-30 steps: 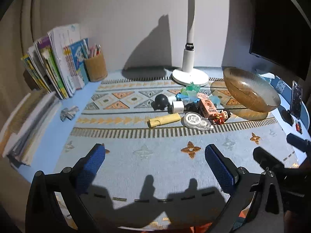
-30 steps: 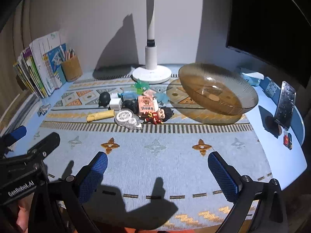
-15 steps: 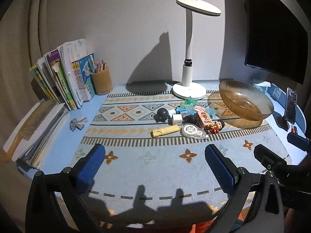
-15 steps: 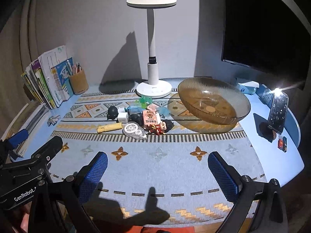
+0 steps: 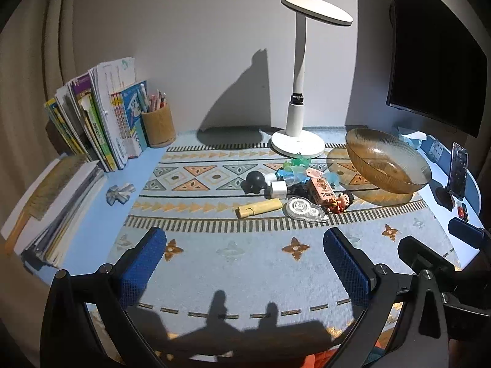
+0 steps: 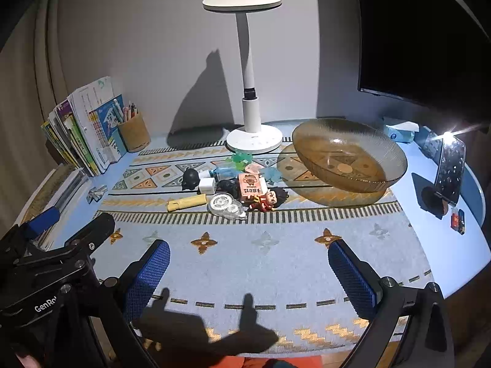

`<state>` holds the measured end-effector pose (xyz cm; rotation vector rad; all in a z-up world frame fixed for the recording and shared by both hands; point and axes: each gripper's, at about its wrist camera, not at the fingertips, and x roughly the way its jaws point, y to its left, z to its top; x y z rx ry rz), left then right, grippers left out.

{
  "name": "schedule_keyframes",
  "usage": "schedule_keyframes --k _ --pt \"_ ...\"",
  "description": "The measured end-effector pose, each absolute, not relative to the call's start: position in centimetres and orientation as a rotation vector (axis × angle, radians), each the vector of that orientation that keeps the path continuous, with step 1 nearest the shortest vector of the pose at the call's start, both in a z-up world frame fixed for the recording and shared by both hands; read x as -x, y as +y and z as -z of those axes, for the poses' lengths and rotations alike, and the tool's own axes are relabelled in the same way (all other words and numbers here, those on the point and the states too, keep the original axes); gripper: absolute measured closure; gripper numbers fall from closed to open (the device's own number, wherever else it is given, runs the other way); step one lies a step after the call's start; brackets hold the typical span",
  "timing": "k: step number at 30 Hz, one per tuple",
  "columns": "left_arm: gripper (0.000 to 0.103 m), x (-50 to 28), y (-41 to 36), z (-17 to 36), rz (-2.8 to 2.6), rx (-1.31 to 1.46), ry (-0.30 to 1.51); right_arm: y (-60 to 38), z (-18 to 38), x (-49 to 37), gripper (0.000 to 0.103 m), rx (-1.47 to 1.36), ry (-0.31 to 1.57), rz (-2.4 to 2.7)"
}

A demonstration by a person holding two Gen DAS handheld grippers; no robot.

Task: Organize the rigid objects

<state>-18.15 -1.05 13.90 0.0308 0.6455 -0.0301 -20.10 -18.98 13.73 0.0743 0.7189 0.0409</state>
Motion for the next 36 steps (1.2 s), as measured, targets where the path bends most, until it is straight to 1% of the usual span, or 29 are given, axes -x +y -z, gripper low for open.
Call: schedule_keyframes --k 8,15,19,23,27,36 --pt "0.001 16.2 -1.4 -11.6 0.044 -0.030 0.672 -19.7 -11.5 18.3 0.000 -0.100 0.757 -0.028" --pt "0.001 13.6 -1.0 -8.2 0.062 -0.033 0.734 -20.0 -7.6 15.3 0.000 -0.116 0.847 0.009" --pt "0.001 12.4 -0.5 -7.1 0.059 -0.034 0.758 -19.3 -6.4 14.2 0.000 -0.066 0.872 0.037" --pt "0.001 11.8 0.1 -6.9 0.088 -0.005 0.776 -19.1 -6.4 13.9 0.000 -0.072 0.867 0.022" --pt "0.001 12.2 0.3 -7.5 0.083 -0.018 0.758 -19.2 -7.1 14.1 0.000 -0.074 0.852 0.031" --pt "0.001 14.3 0.3 -9.8 0.099 -0.149 0.690 -21.0 -9.2 15.4 0.000 -0.110 0.799 0.056"
